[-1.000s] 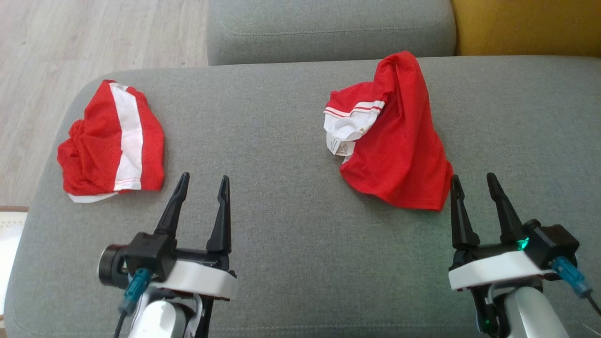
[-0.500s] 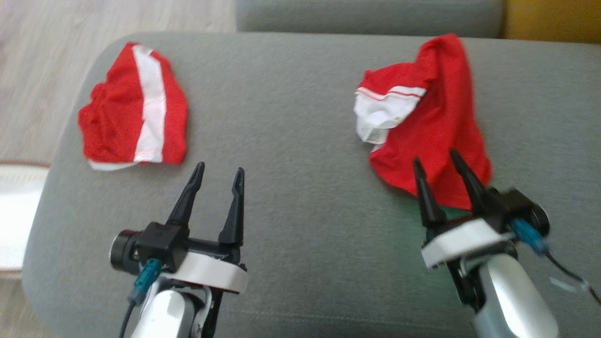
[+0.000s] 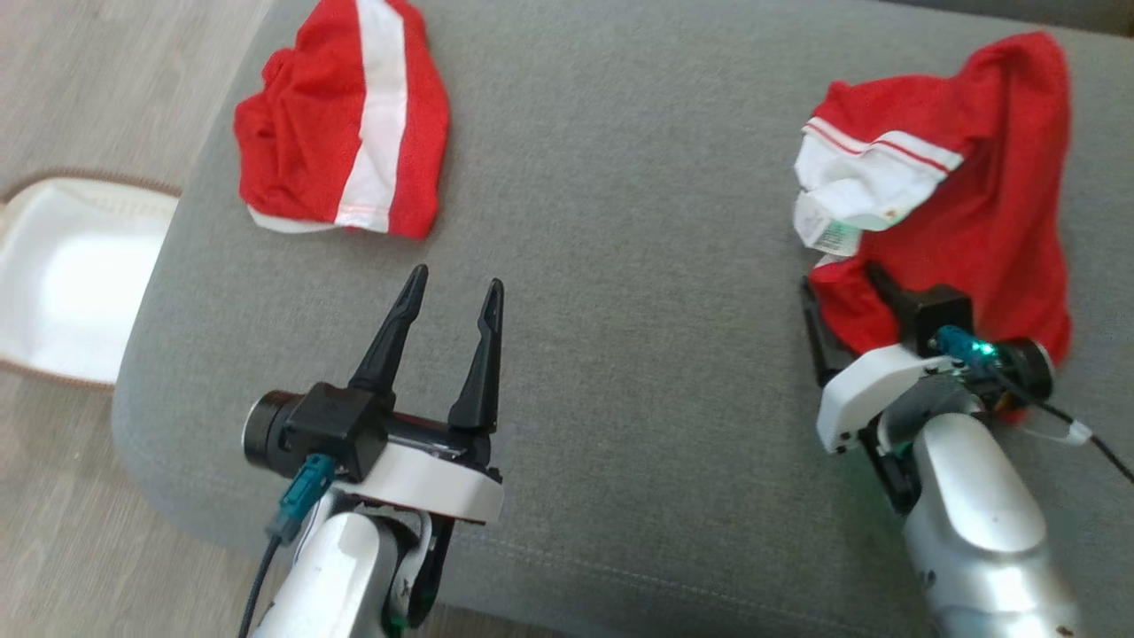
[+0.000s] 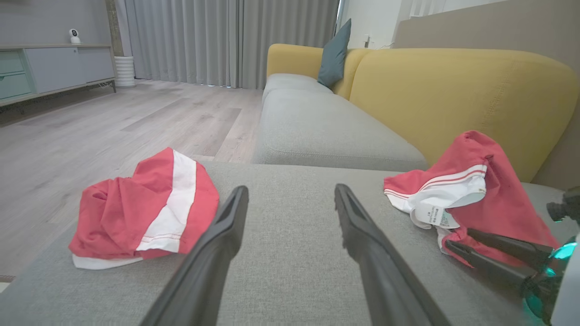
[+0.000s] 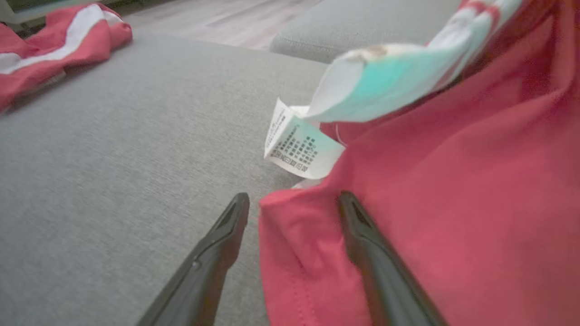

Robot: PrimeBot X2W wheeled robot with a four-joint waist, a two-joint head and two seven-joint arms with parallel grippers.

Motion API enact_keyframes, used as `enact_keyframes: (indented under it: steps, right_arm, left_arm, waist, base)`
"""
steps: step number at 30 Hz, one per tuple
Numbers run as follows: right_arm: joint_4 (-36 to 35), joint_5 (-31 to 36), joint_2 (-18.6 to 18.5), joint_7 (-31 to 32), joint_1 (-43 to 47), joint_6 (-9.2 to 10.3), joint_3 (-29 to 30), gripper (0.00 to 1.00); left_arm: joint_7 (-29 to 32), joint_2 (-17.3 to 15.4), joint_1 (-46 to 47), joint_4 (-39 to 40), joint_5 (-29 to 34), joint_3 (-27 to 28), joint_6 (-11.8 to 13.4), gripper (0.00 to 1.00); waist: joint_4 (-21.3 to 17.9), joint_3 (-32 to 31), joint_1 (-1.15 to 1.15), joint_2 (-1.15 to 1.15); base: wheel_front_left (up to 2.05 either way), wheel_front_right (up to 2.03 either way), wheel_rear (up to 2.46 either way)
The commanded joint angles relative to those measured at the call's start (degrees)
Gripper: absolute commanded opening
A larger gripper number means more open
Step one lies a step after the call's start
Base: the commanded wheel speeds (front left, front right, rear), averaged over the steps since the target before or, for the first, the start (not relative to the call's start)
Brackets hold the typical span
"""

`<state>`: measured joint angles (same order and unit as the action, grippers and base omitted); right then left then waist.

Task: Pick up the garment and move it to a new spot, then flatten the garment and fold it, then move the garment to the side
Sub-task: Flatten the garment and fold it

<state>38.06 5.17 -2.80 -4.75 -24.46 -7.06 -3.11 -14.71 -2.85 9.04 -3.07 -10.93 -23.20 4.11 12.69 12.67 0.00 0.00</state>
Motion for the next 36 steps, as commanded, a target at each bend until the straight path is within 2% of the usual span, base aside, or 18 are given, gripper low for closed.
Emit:
enact_keyframes:
  steps: [1, 6, 7, 8, 11, 17, 21, 22, 24, 27, 30, 32, 36]
  right_arm:
    - [-1.11, 0.68, -0.08, -0.45, -1.69, -0.43, -0.66, 1.00]
    - [2.92, 1.77, -0.08, -0.97, -3.21, -0.43, 0.45, 1.00]
    - [3.76, 1.68, -0.08, -0.86, -3.45, -0.43, 0.32, 0.48]
    - [4.44, 1.69, -0.08, -0.81, -3.73, -0.43, 0.10, 0.00]
    - [5.51, -1.06, -0.08, -2.72, -4.54, -0.43, -2.06, 0.00]
    - [1.95, -10.96, -0.08, -7.59, -5.88, -0.43, -13.99, 0.00]
    - [-4.33, -16.96, -0.08, -9.26, -7.02, -0.43, -21.44, 0.00]
    - [-8.47, -19.98, -0.08, -9.70, -7.95, -0.43, -25.71, 0.00]
    - [-13.09, -23.33, -0.08, -9.96, -9.27, -0.43, -29.84, 0.00]
    - [-19.81, -28.32, -0.08, -10.16, -12.35, -0.43, -33.23, 0.00]
    - [-24.26, -31.87, -0.08, -10.21, -16.20, -0.43, -31.89, 0.00]
    - [-23.03, -32.63, -0.08, -10.22, -18.57, -0.43, -28.79, 0.00]
    - [-19.16, -30.13, -0.08, -10.14, -21.81, -0.43, -23.44, 0.00]
  left_arm:
    - [-0.29, -0.04, 2.27, 2.01, -0.29, 1.66, 0.41, 1.00]
    - [-0.29, -0.03, 2.97, 2.14, -0.67, 1.13, 0.79, 1.00]
    - [-0.29, -0.03, 3.13, 2.13, -0.73, 1.10, 0.87, 1.00]
    - [-0.29, -0.03, 3.28, 2.10, -0.79, 1.10, 0.96, 1.00]
    - [-0.29, -0.03, 3.71, 1.77, -0.97, 1.14, 1.06, 1.00]
    - [-0.29, -0.03, 3.17, 1.38, -1.35, 2.43, 1.14, 1.00]
    - [-0.29, -0.03, 2.14, 1.64, -1.96, 3.73, 1.30, 1.00]
    - [-0.29, -0.03, 1.41, 1.71, -2.24, 4.23, 1.37, 1.00]
    - [-0.29, -0.03, 0.46, 1.89, -2.51, 4.74, 1.52, 1.00]
    - [-0.29, -0.03, -1.44, 2.35, -3.37, 5.82, 2.02, 1.00]
    - [-0.29, -0.03, -3.31, 2.92, -3.90, 6.64, 2.46, 1.00]
    - [-0.29, -0.03, -4.19, 3.26, -3.99, 7.01, 2.55, 1.00]
    - [-0.29, -0.03, -4.92, 3.78, -3.90, 7.30, 2.65, 1.00]
  waist:
    - [0.79, 0.89, 0.00, 0.00]
    - [1.20, 2.08, 0.00, 0.00]
    - [1.17, 2.23, 0.00, 0.00]
    - [1.08, 2.33, 0.00, 0.00]
    - [0.48, 2.06, 0.00, 0.00]
    - [-2.29, -0.70, 0.00, 0.00]
    - [-3.93, -3.81, 0.00, 0.00]
    - [-4.52, -5.52, 0.00, 0.00]
    - [-5.01, -7.31, 0.00, 0.00]
    - [-5.61, -9.87, 0.00, 0.00]
    - [-6.06, -11.63, 0.00, 0.00]
    - [-6.37, -12.20, 0.00, 0.00]
    - [-6.86, -12.45, 0.00, 0.00]
  base:
    - [0.00, 0.00, 0.00]
    - [0.00, 0.00, 0.00]
    - [0.00, 0.00, 0.00]
    - [0.00, 0.00, 0.00]
    - [0.00, 0.00, 0.00]
    - [0.00, 0.00, 0.00]
    - [0.00, 0.00, 0.00]
    - [0.00, 0.00, 0.00]
    - [0.00, 0.00, 0.00]
    - [0.00, 0.00, 0.00]
    - [0.00, 0.00, 0.00]
    - [0.00, 0.00, 0.00]
    - [0.00, 0.00, 0.00]
